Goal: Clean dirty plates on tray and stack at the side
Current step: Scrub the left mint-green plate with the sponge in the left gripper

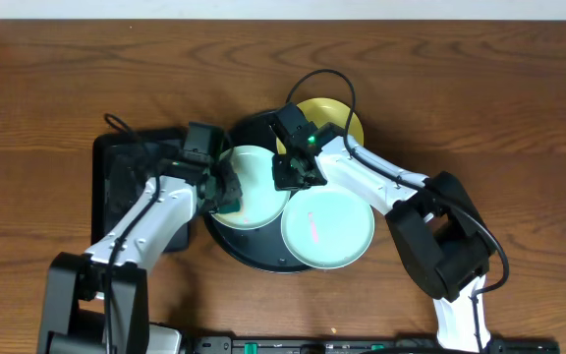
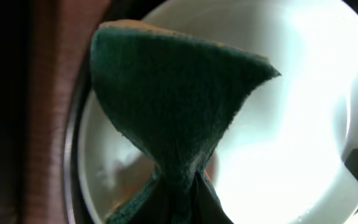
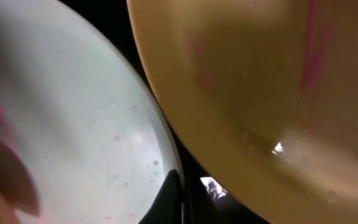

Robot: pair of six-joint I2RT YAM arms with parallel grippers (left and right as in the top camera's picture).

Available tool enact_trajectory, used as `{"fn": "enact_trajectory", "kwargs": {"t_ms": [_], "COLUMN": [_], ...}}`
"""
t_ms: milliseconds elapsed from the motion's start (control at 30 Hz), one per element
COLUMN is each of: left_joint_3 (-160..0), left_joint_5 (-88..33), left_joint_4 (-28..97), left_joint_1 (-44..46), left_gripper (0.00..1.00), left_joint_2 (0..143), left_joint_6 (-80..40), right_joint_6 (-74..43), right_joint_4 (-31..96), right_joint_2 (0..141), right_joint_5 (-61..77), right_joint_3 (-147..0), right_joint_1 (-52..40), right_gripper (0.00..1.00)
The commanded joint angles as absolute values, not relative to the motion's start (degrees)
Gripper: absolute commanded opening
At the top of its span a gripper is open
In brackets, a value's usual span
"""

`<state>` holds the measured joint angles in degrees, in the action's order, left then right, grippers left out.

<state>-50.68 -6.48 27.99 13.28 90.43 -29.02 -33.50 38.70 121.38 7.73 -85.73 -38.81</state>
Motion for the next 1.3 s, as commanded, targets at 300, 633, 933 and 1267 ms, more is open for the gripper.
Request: {"fn": "enact_trajectory", "kwargs": {"t_ms": [300, 633, 933, 1267], "left_joint_3": [-52.9, -53.5, -53.5, -53.5], "left_joint_5": [-22.2, -15.1, 19.7, -5.4], "left_joint_4": [25.7, 23.8, 30.7, 31.4], "left_joint_1": [16.4, 16.4, 16.4, 16.4], "left_gripper": [0.07, 0.07, 0.07, 0.08], "left_joint_2": [96.6, 96.6, 96.6, 96.6], "left_joint_6": [-18.3, -17.1, -28.6, -16.1], "right_joint_6": [-32.9, -32.7, -32.7, -32.7], "right_joint_4": [38.3, 38.4, 38.4, 38.3], "right_joint_2": [122.0, 122.0, 122.0, 122.0], "right_joint_5": [8.0, 8.0, 8.0, 8.0], "right_joint_3": [-85.1, -85.1, -85.1, -85.1], "right_joint_1": [-38.8, -38.8, -38.8, -38.8], "right_gripper": [0.01, 0.01, 0.01, 0.01]}}
